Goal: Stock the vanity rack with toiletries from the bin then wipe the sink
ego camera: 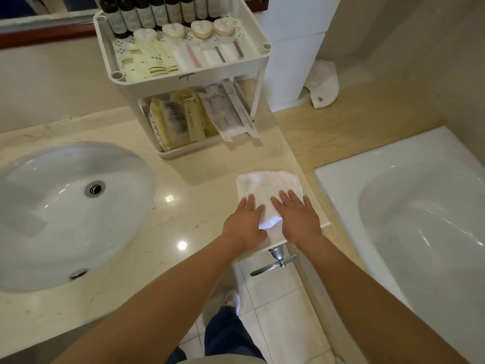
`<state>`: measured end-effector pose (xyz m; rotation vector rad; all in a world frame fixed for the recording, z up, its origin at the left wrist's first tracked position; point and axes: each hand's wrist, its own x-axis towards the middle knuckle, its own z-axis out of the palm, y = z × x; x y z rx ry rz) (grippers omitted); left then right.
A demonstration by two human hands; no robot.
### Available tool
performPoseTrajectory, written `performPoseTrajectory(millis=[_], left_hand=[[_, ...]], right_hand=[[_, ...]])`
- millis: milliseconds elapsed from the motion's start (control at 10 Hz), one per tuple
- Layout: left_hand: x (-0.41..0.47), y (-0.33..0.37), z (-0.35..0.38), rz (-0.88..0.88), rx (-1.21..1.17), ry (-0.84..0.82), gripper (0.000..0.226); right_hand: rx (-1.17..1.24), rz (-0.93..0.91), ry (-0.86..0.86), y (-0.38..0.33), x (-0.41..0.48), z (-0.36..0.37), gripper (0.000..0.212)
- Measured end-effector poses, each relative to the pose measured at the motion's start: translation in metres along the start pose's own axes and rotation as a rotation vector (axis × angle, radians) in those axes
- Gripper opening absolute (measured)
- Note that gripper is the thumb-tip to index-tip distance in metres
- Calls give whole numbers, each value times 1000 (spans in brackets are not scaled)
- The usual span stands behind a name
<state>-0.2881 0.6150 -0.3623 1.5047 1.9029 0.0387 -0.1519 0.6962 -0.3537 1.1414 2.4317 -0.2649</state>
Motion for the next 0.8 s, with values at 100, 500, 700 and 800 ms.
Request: performPoseTrajectory(millis=[100, 500, 700, 800], left_hand=[[2, 8, -2, 14, -15, -24, 71], [-22, -3, -3, -4, 12, -30, 54], [-59, -9, -22, -59, -105, 28, 53], [-78, -18, -35, -112, -236, 120, 53]], right_hand=[[-71, 41, -32, 1, 4, -10, 71], [135, 76, -43, -15, -25, 6, 73], [189, 103, -102, -28, -28, -20, 58], [372, 76, -14, -45, -38, -24, 59]])
